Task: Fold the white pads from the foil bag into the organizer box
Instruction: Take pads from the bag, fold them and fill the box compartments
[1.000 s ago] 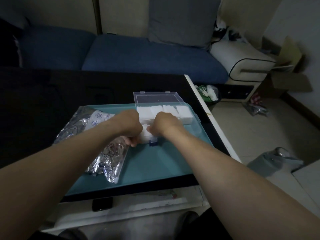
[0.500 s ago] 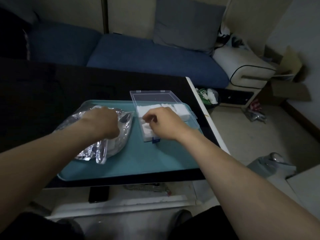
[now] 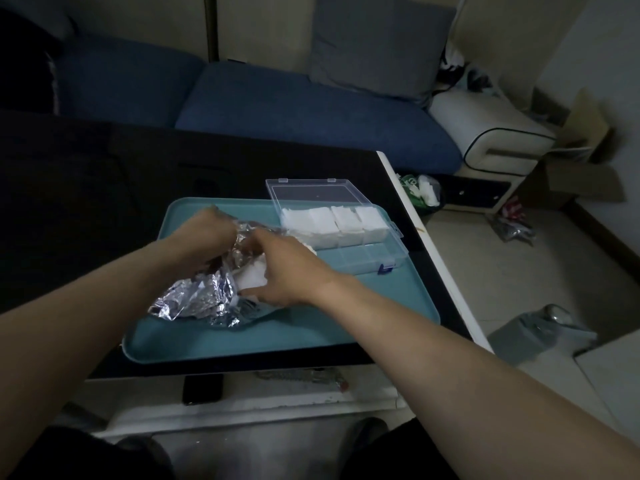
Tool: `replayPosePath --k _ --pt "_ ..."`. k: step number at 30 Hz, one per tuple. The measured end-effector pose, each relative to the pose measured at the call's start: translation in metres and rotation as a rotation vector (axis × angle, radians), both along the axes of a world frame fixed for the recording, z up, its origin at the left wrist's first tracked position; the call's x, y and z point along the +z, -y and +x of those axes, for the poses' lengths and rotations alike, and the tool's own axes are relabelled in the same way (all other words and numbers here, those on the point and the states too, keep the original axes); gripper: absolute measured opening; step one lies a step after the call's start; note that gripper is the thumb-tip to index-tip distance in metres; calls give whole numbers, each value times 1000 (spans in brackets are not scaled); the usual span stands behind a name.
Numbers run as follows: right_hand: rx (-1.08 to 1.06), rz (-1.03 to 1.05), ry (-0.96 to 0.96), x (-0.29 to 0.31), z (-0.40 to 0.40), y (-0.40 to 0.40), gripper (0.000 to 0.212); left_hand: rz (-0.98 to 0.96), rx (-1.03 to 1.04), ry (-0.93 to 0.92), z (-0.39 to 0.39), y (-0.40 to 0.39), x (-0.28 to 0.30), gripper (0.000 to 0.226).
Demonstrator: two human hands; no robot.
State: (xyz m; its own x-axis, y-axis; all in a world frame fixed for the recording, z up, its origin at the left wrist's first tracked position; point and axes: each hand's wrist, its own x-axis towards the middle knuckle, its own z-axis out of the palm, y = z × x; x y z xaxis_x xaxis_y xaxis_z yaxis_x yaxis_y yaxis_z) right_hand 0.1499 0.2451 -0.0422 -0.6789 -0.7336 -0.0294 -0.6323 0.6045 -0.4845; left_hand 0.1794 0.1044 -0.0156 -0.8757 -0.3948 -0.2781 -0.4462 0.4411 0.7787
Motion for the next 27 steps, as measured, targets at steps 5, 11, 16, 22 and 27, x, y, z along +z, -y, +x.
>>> replayPosePath --k 5,11,16,22,27 --pt "-13 78 -1 -4 4 11 68 80 160 -15 0 24 -11 14" --pt "-22 148 25 -5 4 17 72 -540 -99 25 -3 23 -13 31" --pt "-3 110 -35 -2 1 12 22 -656 -220 107 -5 27 -14 17" --pt "-11 17 147 0 -2 4 22 -639 -193 82 -3 33 -22 17" --pt "-146 -215 283 8 -14 -14 20 -615 -189 63 -4 32 -25 16"
